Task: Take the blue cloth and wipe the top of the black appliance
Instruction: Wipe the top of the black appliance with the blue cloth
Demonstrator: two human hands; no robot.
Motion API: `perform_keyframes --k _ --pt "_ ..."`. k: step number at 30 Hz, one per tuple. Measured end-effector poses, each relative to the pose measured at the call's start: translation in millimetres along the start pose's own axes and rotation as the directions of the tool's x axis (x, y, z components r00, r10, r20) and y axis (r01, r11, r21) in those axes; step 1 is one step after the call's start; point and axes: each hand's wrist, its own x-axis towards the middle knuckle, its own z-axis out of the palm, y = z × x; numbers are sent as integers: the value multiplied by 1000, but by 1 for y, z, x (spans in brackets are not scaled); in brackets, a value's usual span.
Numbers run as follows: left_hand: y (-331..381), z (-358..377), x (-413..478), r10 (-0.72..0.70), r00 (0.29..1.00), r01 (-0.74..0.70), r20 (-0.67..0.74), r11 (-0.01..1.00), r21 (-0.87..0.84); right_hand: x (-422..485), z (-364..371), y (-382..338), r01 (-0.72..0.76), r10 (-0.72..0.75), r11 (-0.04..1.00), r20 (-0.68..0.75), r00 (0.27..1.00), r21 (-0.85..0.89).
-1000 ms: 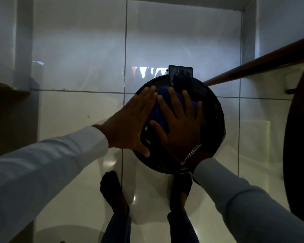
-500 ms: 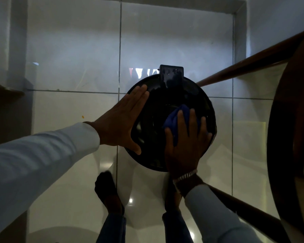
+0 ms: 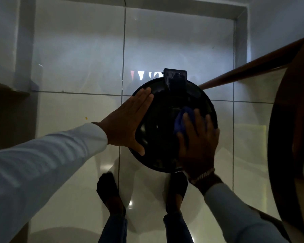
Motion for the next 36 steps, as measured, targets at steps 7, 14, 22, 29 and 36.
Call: perform_keyframes --k 7,14,22,29,36 --pt "-1 3 0 -3 1000 3 -14 1000 -25 22 23 -65 112 -112 993 2 994 -36" --pt "0 2 1 14 1000 -14 -15 1000 4 -17 2 13 94 -92 994 28 995 -51" --pt "0 5 3 0 1000 0 -5 1000 8 56 11 -51 -75 75 997 -33 997 10" --pt "-1 4 2 32 999 -31 -39 999 27 -41 22 -7 415 -410 901 69 910 -124" --pt "-2 7 2 36 999 -35 -40 999 15 31 4 12 -21 27 998 -101 995 57"
